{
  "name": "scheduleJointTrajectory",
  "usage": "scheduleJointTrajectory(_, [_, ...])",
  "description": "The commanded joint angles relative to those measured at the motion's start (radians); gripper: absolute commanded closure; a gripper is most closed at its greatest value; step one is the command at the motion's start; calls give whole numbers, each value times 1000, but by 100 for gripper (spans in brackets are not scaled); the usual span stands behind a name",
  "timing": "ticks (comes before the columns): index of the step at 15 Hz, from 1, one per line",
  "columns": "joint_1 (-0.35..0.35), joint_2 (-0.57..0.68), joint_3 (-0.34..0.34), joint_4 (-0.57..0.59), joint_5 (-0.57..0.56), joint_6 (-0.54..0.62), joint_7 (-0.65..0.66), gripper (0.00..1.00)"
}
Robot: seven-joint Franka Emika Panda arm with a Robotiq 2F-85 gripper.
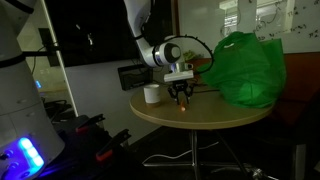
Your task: Place the orange marker inside the white and brown mug
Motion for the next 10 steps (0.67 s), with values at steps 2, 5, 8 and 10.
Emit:
scheduleJointTrajectory(2, [-73,-15,77,18,14,-91,-104,85])
scheduleJointTrajectory(5, [-105,-17,108,31,33,-143,-152,99])
scheduleJointTrajectory(8, [-189,-45,193,16,100,-149,-275,95])
scheduleJointTrajectory(10, [-269,-78,279,-5,175,-150,-403,95])
